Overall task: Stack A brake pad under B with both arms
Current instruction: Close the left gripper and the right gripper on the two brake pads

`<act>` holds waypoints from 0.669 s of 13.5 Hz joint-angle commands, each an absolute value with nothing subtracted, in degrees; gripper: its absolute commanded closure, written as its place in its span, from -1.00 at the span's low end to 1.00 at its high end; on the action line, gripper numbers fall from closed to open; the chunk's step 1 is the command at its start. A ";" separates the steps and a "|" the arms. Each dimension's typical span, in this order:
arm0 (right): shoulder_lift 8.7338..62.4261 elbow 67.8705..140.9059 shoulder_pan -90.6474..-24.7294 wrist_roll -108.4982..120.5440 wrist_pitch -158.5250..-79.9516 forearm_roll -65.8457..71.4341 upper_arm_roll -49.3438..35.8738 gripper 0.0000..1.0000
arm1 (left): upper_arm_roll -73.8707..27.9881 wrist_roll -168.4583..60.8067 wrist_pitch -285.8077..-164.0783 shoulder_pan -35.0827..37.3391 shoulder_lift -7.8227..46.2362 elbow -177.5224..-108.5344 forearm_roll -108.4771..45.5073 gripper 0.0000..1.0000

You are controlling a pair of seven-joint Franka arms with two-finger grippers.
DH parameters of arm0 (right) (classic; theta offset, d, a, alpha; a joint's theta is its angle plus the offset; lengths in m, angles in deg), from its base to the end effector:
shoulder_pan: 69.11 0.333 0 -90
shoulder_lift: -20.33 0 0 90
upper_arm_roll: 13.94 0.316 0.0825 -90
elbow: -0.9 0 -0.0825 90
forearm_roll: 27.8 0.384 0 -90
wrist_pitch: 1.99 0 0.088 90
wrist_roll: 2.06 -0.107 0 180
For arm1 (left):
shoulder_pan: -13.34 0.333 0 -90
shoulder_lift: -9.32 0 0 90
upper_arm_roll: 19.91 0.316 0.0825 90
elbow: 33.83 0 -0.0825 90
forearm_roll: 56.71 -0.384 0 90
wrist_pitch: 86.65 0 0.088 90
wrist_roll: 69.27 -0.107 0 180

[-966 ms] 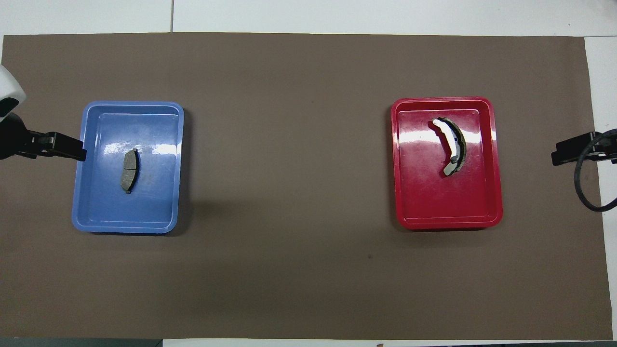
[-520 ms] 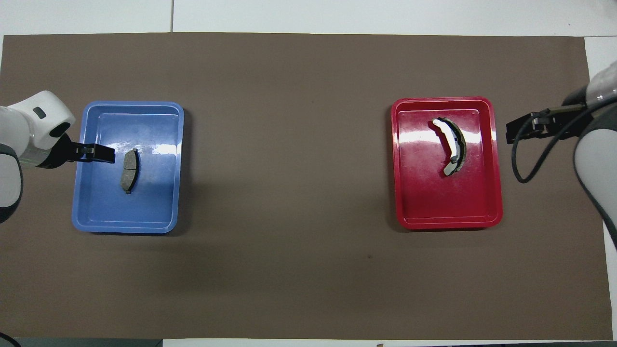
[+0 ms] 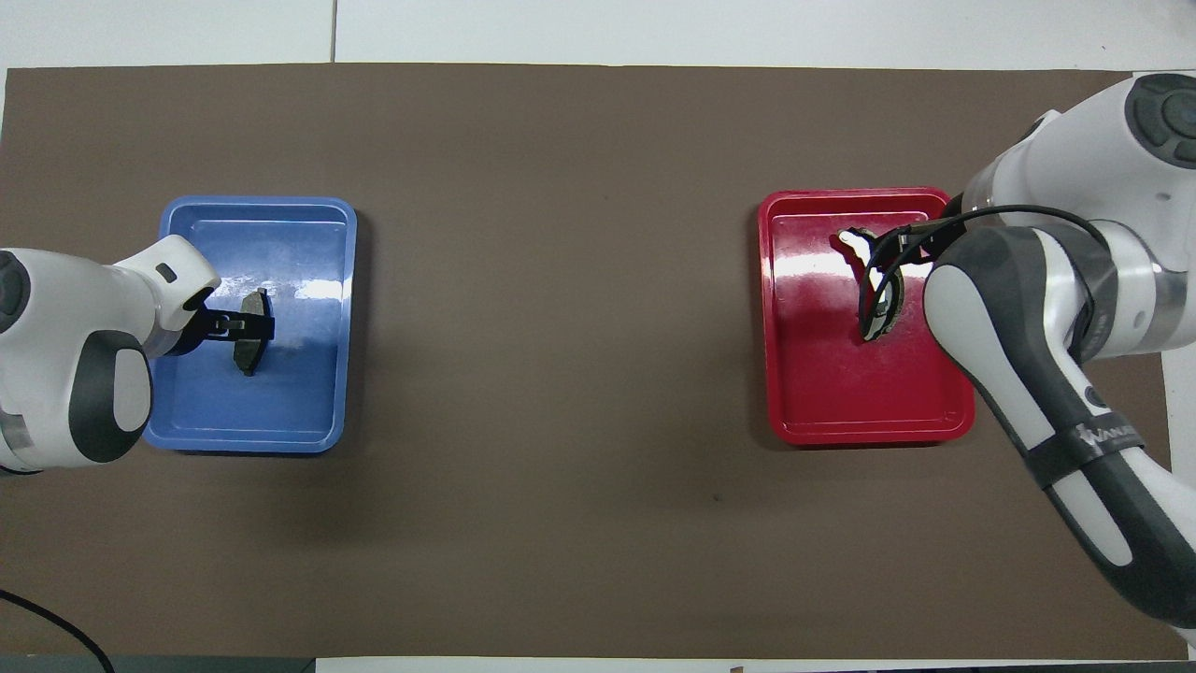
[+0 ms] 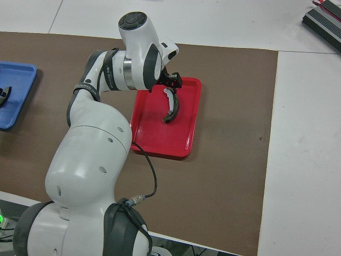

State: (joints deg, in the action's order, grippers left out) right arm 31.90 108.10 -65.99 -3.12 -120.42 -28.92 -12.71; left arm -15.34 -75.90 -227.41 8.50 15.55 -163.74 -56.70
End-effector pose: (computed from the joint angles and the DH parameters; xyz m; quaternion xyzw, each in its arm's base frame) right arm 0.6062 0.0445 0.4060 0.9994 0.0332 -0.0026 0.0066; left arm 0.5382 -0.0027 0.3191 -0.9973 0.0605 -0.0402 0.0065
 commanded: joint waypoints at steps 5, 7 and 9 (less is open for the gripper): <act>36.31 112.43 -67.71 -3.29 -128.11 -28.32 -11.56 -1.00 | -15.08 -76.03 -232.81 8.42 18.64 -166.02 -57.15 -0.62; 38.34 112.52 -67.71 -2.95 -130.29 -28.41 -11.65 -1.00 | -15.08 -76.12 -232.28 8.34 18.64 -166.02 -57.06 0.33; 39.13 112.52 -67.71 -2.42 -130.75 -28.50 -11.65 -0.94 | -15.08 -76.30 -232.37 8.42 18.64 -165.93 -57.15 0.70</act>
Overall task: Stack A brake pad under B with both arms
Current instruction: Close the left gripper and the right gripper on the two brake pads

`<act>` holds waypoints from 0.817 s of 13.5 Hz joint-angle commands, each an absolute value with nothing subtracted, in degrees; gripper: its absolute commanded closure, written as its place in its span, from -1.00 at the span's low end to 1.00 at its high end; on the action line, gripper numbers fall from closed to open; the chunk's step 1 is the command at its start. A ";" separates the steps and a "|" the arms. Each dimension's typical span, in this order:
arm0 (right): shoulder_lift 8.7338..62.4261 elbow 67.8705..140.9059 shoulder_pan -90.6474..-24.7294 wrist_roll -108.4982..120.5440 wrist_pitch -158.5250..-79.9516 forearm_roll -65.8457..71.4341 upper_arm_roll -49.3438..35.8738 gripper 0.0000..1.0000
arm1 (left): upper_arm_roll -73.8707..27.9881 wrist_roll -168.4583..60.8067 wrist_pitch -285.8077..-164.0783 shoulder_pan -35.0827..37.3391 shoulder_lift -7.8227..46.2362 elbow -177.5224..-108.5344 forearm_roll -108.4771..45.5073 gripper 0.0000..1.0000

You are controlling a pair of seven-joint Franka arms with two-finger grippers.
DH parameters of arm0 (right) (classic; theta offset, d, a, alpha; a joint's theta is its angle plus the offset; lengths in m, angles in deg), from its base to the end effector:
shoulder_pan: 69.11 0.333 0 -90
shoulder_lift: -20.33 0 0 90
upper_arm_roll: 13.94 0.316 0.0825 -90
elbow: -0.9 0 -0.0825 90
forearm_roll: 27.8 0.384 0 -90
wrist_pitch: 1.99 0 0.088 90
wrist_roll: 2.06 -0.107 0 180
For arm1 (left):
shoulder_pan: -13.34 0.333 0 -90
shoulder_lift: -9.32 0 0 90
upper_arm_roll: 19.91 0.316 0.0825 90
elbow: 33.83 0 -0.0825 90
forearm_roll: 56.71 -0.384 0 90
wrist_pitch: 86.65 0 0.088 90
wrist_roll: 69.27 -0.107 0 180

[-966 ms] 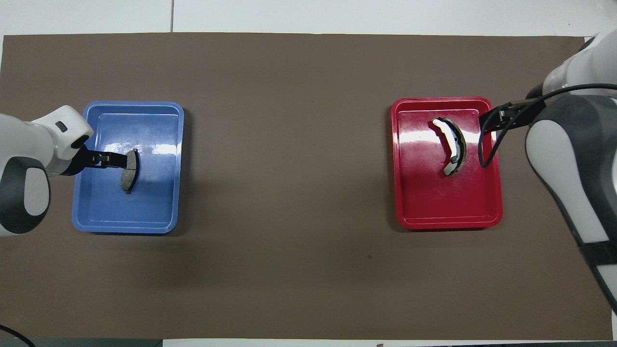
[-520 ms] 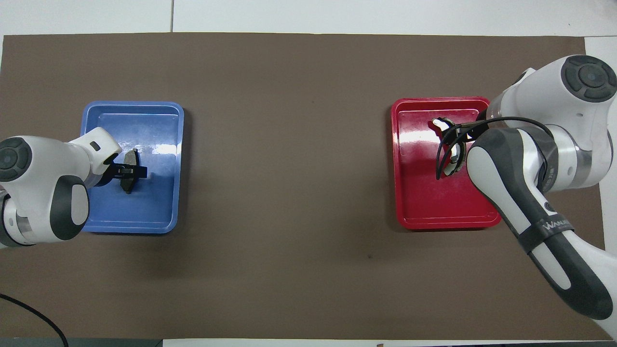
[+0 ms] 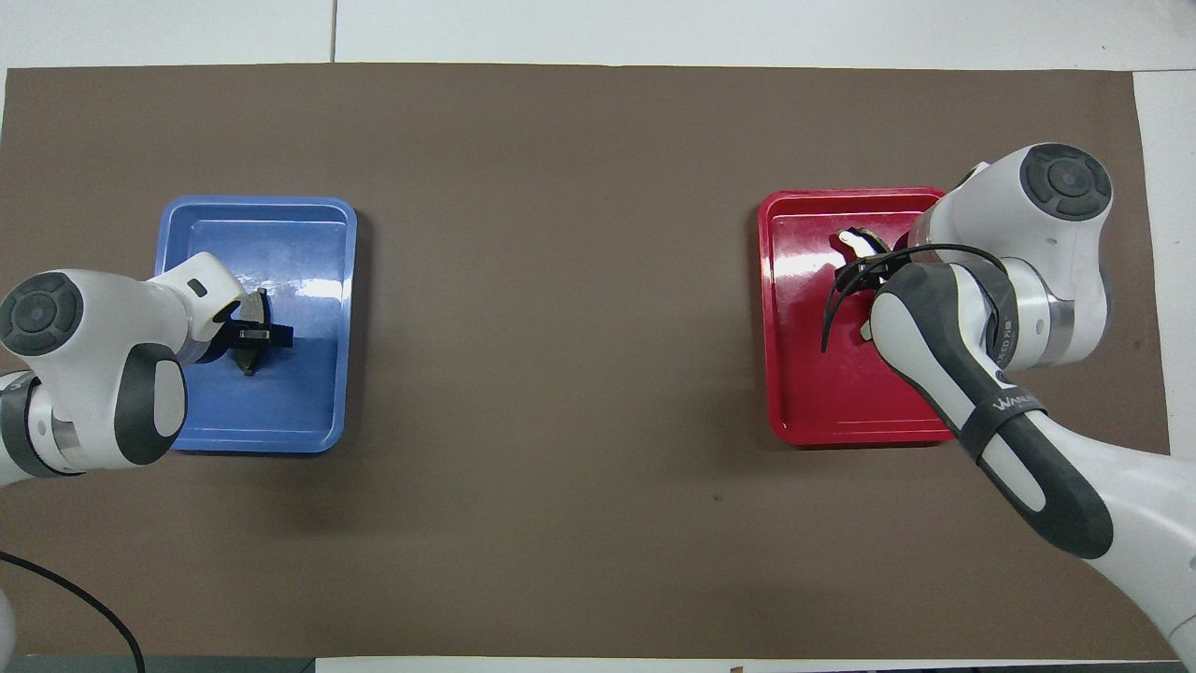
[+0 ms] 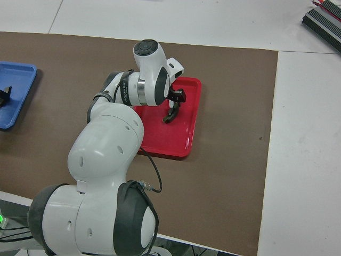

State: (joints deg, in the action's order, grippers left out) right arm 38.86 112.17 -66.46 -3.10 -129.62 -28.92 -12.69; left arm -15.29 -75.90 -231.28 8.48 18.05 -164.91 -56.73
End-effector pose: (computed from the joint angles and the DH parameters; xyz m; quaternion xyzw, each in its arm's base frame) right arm 0.6090 0.0404 0.3138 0.9993 0.0306 -0.0187 0.0050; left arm 0.5370 -0.0023 0.2938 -0.9972 0.0607 -0.0419 0.0085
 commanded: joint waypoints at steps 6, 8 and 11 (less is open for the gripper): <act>39.75 113.05 -68.50 1.45 -131.89 -28.67 -11.65 -0.70 | -14.90 -75.69 -231.06 8.42 18.11 -164.00 -57.15 0.98; 39.75 113.14 -68.59 1.45 -131.89 -28.67 -11.65 -0.68 | -14.82 -75.07 -229.30 8.25 17.76 -162.77 -57.06 0.98; 39.75 113.14 -69.37 2.77 -131.89 -29.03 -11.65 -0.62 | -14.55 -73.58 -228.68 7.63 17.15 -162.33 -57.06 0.98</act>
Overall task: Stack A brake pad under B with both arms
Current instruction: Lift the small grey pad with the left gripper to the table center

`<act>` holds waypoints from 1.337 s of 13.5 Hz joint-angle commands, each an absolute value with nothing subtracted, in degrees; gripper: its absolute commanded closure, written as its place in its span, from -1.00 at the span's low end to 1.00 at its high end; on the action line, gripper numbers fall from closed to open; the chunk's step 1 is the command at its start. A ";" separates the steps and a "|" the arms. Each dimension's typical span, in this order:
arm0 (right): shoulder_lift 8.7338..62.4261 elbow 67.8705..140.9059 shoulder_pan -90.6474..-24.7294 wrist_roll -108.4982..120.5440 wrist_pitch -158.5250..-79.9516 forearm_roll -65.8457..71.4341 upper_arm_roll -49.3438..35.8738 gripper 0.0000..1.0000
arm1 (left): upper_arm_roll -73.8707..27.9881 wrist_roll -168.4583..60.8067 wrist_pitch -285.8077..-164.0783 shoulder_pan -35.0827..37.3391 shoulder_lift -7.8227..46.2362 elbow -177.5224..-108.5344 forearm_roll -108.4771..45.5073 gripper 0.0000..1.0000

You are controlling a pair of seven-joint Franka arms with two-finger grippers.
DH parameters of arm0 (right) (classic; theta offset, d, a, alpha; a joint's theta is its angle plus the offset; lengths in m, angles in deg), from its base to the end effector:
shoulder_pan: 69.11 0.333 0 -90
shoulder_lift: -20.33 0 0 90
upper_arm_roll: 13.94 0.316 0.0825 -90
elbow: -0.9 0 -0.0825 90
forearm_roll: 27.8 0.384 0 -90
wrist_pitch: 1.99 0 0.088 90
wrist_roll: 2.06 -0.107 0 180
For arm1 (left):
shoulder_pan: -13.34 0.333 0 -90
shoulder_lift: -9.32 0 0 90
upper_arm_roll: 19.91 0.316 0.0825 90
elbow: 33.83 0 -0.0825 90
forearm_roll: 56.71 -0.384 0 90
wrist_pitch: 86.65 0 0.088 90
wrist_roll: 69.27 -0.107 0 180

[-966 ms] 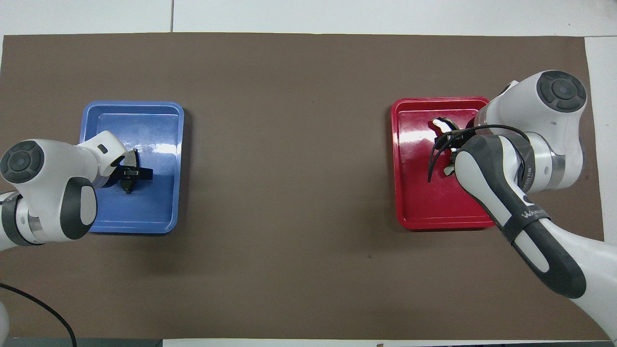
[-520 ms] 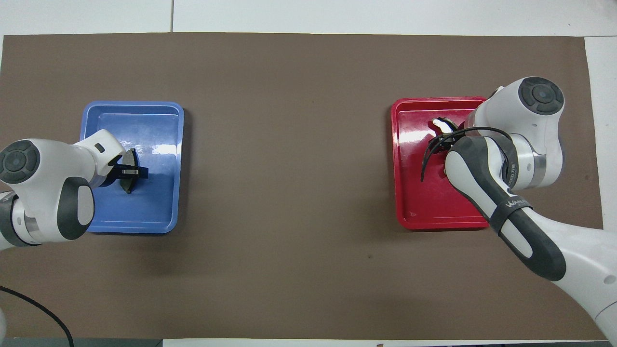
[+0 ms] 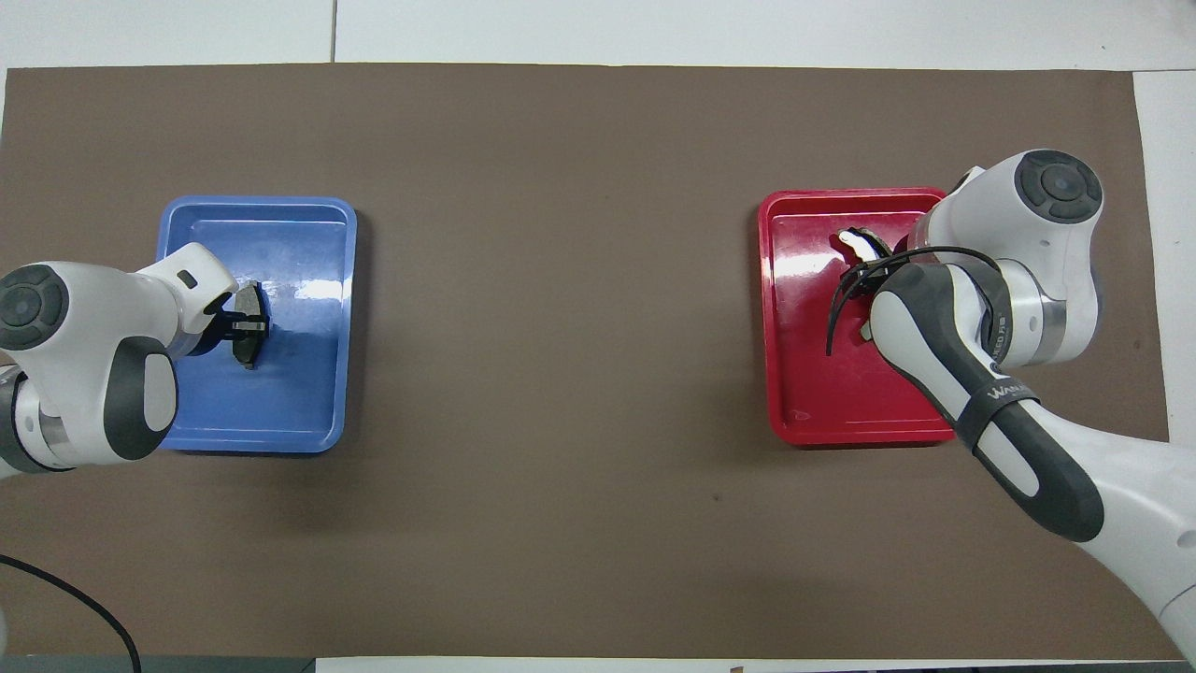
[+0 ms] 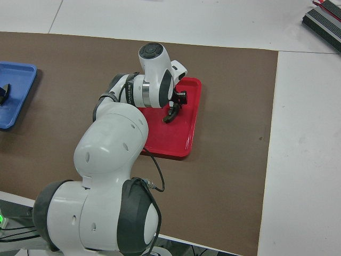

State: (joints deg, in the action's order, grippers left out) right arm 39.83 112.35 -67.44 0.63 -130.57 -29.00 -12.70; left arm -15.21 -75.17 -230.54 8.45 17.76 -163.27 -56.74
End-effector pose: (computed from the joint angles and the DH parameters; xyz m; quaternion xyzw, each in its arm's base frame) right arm 0.6101 0.0299 0.3035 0.9983 0.0550 -0.0206 0.0045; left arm 0.5455 -0.0020 0.3070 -0.9971 0.0540 -0.0523 0.0088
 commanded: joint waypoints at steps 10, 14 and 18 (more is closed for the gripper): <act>39.75 113.14 -69.46 2.77 -131.81 -29.03 -11.65 -0.39 | -27.87 -53.49 -217.16 6.84 16.44 -147.75 -57.15 0.98; 39.75 113.05 -69.46 2.77 -131.72 -29.03 -11.65 -0.31 | -41.58 -40.92 -216.90 7.45 17.84 -144.67 -62.74 0.98; 39.66 113.14 -69.46 2.77 -131.63 -29.03 -11.65 -0.23 | -52.77 -18.43 -216.20 4.67 28.28 -137.47 -79.96 0.97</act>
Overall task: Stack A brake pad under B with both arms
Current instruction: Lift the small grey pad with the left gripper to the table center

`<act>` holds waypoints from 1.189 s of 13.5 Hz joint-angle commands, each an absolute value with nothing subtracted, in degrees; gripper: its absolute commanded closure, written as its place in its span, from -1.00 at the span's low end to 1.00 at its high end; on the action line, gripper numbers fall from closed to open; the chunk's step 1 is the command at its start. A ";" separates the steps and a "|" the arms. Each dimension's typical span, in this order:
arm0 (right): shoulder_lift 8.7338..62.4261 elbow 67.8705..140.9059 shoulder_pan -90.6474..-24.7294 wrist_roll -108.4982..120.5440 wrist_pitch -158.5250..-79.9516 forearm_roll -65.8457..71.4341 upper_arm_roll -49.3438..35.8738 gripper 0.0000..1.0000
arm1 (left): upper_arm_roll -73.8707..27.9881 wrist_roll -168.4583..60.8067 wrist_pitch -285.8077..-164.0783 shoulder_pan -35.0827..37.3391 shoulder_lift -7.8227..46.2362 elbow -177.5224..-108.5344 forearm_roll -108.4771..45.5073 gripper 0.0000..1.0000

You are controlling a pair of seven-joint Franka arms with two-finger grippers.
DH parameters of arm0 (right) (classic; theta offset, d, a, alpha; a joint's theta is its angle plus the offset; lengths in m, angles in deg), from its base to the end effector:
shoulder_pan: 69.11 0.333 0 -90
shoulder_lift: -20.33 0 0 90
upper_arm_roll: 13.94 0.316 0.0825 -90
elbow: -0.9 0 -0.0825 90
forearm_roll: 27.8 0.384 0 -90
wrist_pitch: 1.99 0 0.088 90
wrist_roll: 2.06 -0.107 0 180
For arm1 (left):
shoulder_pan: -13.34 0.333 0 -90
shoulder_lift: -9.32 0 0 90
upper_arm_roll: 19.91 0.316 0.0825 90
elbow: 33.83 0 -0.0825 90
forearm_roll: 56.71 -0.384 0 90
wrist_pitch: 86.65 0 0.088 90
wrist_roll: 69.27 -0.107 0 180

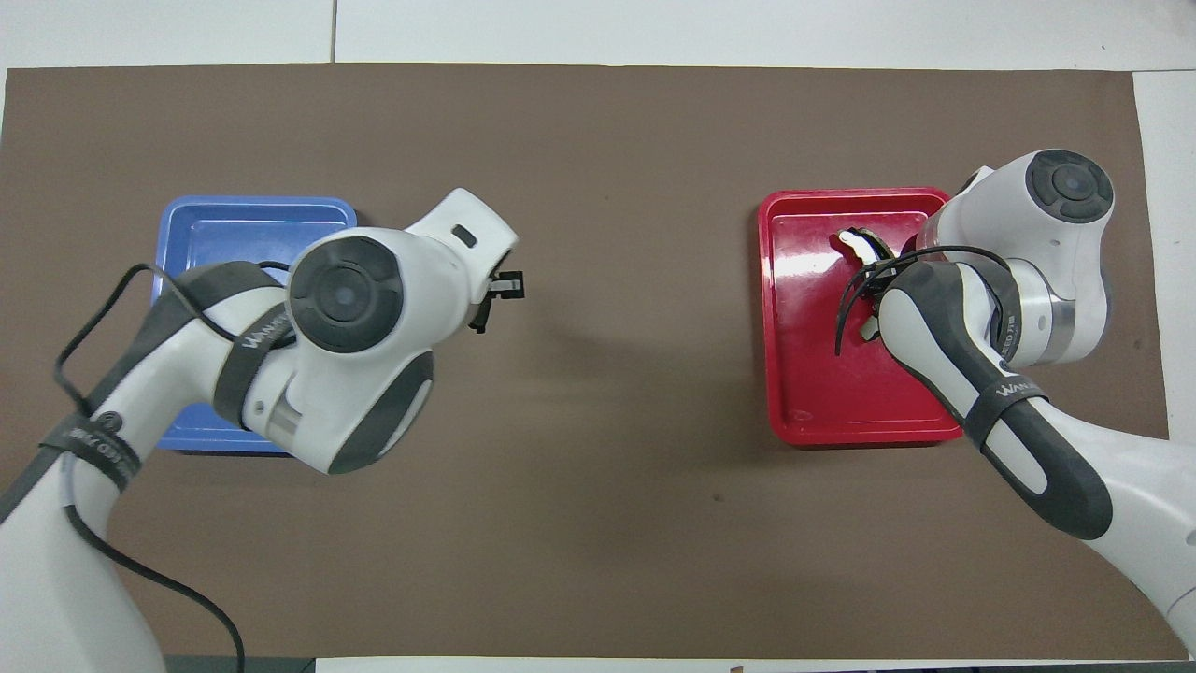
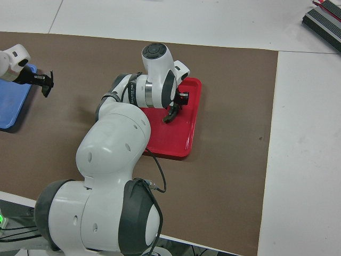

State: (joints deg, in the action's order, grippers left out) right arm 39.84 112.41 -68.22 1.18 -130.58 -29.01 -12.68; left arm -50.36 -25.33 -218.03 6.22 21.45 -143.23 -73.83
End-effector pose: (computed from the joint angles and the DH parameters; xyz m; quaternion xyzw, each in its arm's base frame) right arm 0.6102 0.0217 0.3029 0.9983 0.0532 -0.0212 0.0042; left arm 0.5053 -0.3609 0.4211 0.9921 -0.0214 0.1230 0.0151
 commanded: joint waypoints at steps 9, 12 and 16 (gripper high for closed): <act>39.75 112.26 -69.46 2.77 -130.67 -29.11 -11.65 0.99 | -47.95 -10.21 -216.37 -8.28 41.31 -130.51 -83.78 0.97; 39.40 108.76 -69.38 2.86 -125.85 -29.11 -11.65 1.00 | -47.86 -9.77 -216.90 -8.28 42.54 -129.99 -83.87 0.97; 36.94 105.94 -68.41 2.86 -119.70 -29.11 -11.56 1.00 | -47.86 -9.59 -217.08 -8.28 42.90 -129.89 -83.87 0.61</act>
State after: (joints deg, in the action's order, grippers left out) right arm 38.77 107.31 -68.01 1.21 -122.94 -29.05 -12.28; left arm -48.60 -10.97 -217.71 -7.22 42.07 -131.69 -82.65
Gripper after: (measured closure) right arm 0.595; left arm 0.595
